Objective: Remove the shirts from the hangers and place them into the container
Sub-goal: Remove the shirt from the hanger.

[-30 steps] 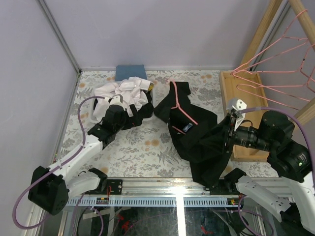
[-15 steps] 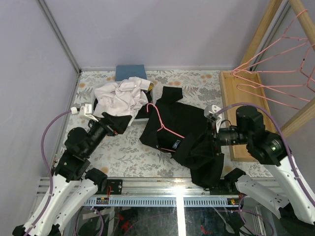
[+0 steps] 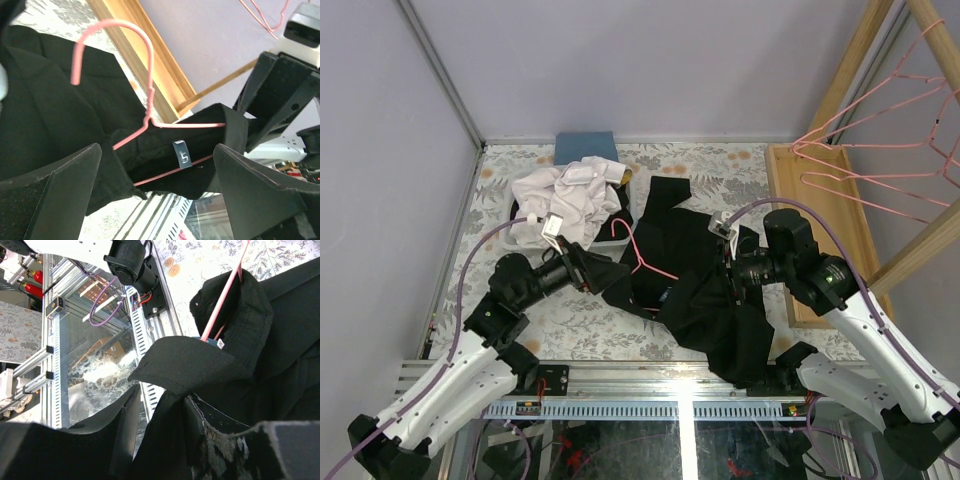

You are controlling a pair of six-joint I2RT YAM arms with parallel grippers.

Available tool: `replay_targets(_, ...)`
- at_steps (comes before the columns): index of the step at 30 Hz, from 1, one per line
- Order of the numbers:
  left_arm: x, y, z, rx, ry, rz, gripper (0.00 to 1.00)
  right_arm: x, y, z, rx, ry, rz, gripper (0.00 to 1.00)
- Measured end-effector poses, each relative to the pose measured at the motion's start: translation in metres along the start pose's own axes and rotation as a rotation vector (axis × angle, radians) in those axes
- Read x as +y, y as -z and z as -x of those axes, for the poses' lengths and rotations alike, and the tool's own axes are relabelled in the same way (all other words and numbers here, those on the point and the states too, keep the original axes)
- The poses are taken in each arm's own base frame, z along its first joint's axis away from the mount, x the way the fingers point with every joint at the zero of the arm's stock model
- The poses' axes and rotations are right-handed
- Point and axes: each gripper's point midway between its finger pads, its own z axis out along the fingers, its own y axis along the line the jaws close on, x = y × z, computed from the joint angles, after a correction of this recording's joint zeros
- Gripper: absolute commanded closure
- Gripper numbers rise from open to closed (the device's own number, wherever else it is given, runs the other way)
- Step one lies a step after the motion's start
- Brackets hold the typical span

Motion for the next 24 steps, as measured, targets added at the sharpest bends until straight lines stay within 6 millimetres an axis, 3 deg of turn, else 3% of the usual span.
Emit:
replay_targets(12, 0.000, -0.029, -0.018, -0.017, 0.033, -0.043, 0.23, -0.004, -0.004, 0.002, -0.001, -0.003, 0.005, 1.00)
replay_targets(20, 0.001, -0.044, -0.003, -0.107, 0.031, -0.034, 0.37, 0.000, -0.005, 0.002, 0.003, -0.004, 0.031, 1.00)
replay_targets(24, 0.010, -0.054, -0.010, -0.087, 0.052, -0.011, 0.57, 0.002, -0.004, 0.002, 0.004, -0.004, 0.043, 1.00)
